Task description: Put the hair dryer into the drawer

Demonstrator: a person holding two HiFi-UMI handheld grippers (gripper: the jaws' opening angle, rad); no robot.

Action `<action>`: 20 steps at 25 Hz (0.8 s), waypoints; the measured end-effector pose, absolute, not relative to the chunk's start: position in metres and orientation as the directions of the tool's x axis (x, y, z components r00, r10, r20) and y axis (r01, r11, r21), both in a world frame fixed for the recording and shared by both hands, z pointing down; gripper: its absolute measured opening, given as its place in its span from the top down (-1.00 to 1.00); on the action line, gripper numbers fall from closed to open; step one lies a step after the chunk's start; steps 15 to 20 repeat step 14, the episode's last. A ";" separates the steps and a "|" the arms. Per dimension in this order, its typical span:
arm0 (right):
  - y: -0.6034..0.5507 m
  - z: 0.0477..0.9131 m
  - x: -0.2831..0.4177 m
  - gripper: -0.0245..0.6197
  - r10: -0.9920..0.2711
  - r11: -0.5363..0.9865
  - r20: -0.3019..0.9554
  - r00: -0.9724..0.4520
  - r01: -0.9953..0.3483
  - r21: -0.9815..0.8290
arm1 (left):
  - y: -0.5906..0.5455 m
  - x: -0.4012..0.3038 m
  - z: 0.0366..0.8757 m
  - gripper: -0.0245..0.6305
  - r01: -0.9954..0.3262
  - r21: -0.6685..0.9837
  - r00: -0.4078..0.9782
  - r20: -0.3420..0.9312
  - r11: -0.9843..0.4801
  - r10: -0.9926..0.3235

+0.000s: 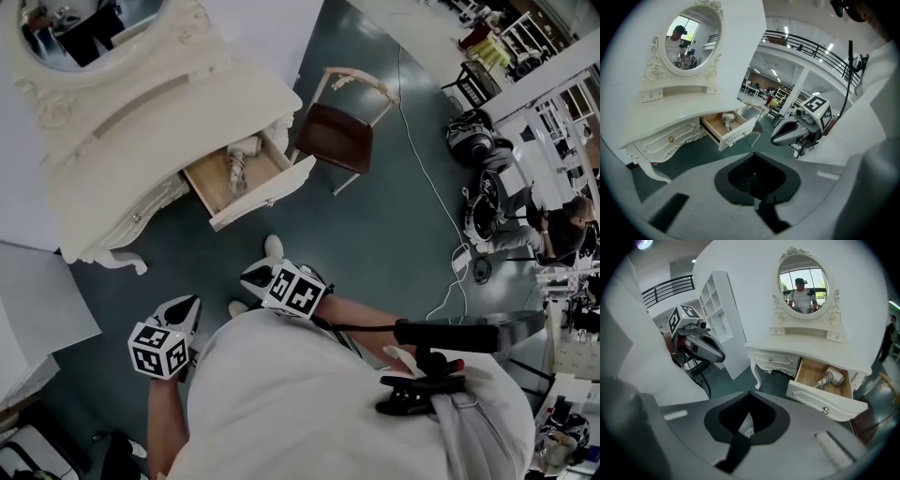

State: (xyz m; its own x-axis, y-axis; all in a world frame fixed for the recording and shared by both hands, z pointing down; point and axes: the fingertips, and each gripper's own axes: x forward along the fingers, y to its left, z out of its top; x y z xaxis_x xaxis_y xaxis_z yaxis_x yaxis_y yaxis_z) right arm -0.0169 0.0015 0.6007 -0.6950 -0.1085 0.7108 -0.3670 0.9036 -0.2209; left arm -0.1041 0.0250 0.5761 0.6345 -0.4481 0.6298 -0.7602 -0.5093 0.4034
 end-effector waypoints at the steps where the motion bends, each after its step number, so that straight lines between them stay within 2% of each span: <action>1: -0.001 0.601 -0.015 0.93 -0.110 0.902 0.711 -0.695 -0.370 -0.223 | 0.022 -0.102 0.576 0.92 -0.759 0.405 0.636 0.631 -0.511 -0.444; 9: -0.035 0.604 0.007 0.93 -0.130 0.883 0.710 -0.692 -0.407 -0.234 | -0.016 -0.083 0.580 0.92 -0.741 0.408 0.648 0.643 -0.534 -0.408; 14: -0.061 0.612 0.050 0.93 -0.172 0.853 0.723 -0.669 -0.469 -0.230 | -0.053 -0.043 0.589 0.92 -0.702 0.415 0.679 0.633 -0.579 -0.371; 20: -0.061 0.612 0.050 0.93 -0.172 0.853 0.723 -0.669 -0.469 -0.230 | -0.053 -0.043 0.589 0.92 -0.702 0.415 0.679 0.633 -0.579 -0.371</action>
